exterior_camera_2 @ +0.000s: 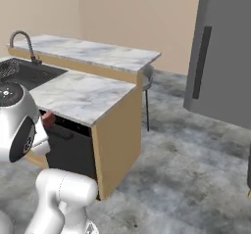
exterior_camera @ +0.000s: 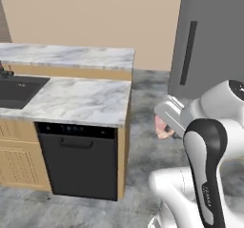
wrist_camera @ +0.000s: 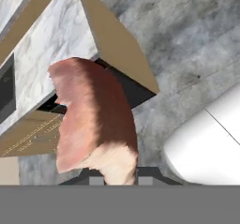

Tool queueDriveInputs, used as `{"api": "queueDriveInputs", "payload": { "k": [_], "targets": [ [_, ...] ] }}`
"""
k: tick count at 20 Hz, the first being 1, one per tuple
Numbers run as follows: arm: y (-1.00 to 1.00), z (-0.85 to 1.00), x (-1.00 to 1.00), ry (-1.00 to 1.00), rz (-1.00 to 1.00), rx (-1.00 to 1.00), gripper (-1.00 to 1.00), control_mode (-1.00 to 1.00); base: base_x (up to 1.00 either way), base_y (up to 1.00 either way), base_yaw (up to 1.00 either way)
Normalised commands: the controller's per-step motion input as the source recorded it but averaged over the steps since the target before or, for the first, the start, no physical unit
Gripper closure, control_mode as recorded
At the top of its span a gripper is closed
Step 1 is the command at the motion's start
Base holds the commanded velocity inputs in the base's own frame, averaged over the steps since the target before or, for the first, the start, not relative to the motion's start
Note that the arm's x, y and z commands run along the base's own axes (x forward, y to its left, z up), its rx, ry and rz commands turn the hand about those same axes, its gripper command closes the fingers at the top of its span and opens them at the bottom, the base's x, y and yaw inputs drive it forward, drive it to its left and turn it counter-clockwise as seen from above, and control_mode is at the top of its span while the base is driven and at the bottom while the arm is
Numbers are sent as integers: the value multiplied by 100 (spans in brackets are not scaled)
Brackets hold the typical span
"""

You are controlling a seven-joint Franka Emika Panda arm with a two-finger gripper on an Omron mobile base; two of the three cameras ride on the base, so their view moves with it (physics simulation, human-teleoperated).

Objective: Place the steak on the counter behind the older steak on the same shelf of the fridge to maintain FIFO order. Close the fridge door when finished.

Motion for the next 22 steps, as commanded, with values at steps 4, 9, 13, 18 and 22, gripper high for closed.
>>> {"api": "queueDriveInputs", "payload": {
  "k": [4,9,13,18,22],
  "targets": [
    [0,0,0,0,0,0,100,100,-48,97,50],
    [0,0,0,0,0,0,100,100,-20,100,54],
    [0,0,0,0,0,0,100,100,1,100,48],
    [0,0,0,0,0,0,100,100,42,100,41],
    [0,0,0,0,0,0,100,100,100,76,31]
  ]
}}
